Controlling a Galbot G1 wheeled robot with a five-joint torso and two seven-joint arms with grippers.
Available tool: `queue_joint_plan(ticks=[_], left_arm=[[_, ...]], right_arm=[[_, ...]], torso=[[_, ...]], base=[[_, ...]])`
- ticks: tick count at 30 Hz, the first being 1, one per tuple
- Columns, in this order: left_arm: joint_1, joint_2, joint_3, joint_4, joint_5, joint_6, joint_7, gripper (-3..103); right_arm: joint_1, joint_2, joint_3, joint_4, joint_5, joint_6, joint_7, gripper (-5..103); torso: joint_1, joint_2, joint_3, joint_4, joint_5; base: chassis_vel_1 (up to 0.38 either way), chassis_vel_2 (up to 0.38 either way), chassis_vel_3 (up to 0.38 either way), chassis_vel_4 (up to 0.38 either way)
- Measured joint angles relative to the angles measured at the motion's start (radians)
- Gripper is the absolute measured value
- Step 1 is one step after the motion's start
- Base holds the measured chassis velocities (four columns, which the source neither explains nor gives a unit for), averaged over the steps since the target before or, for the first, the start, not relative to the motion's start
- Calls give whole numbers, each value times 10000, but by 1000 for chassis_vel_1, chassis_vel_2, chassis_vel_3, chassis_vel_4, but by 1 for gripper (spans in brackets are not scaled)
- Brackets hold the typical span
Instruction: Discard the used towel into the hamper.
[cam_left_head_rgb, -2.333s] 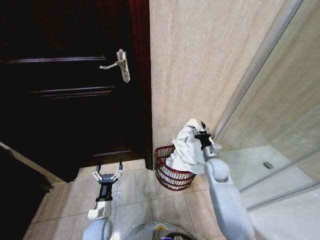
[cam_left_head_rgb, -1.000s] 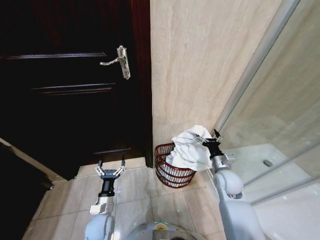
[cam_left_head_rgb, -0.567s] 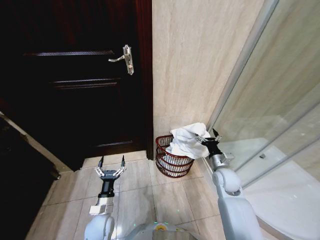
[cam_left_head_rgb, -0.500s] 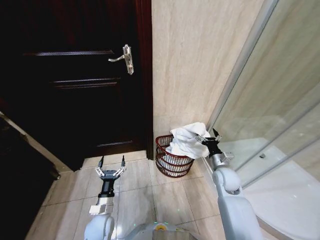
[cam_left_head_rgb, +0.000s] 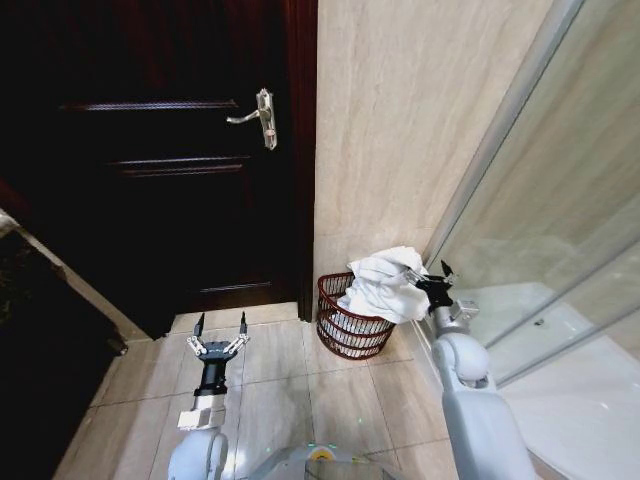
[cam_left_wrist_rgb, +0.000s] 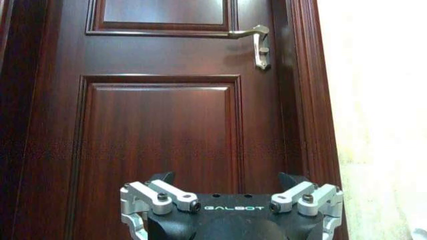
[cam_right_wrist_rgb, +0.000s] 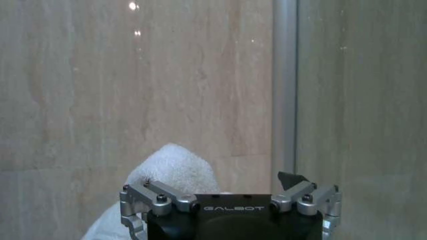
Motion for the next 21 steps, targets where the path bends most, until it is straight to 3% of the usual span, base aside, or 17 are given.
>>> queue_joint_plan(ticks=[9,21], left_arm=[[113,-1,-90,-392,85,293,-274,100],[2,-1,-101,-476,-188,603,-412,100]], right_arm=[[-795,171,317,268,591,721,-12,100],[584,142,-1,-1040,221,288,-1,100]], torso=[[1,3,2,0,2],[4,5,6,2,1]], base=[[0,0,0,0],[0,0,0,0]])
